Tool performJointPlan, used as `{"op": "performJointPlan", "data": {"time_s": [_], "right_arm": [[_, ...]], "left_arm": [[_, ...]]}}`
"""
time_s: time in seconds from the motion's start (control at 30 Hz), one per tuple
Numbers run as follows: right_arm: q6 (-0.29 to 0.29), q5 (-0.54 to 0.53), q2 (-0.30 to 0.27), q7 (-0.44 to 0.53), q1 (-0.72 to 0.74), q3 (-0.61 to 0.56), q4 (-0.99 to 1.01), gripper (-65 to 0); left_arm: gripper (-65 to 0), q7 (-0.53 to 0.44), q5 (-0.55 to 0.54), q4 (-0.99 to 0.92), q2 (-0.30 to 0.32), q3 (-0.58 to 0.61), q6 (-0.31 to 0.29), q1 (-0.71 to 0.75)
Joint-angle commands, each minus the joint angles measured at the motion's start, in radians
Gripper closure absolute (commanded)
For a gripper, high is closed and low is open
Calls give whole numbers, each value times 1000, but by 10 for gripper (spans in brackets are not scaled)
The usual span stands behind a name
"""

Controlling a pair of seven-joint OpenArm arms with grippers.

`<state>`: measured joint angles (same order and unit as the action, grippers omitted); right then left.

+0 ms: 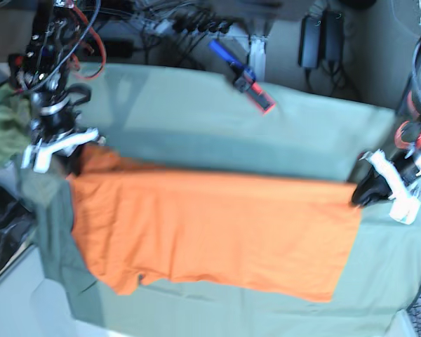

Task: Fold the T-shirt properly
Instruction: 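Fold the held edge over toward the opposite side with both grippers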

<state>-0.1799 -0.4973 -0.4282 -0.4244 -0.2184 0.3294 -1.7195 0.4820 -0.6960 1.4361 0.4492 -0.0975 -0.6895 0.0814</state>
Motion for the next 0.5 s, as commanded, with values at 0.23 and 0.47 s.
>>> {"op": "performJointPlan", "data": {"time_s": [0.23,0.47], "right_arm": [[-95,31,-53,24,261,-137,218,0],[-97,74,-53,23,428,-239,376,0]], "left_arm": [[0,-82,36,-242,6,67,-9,-232],[0,-91,43,-391,5,141,-9,-369]]}}
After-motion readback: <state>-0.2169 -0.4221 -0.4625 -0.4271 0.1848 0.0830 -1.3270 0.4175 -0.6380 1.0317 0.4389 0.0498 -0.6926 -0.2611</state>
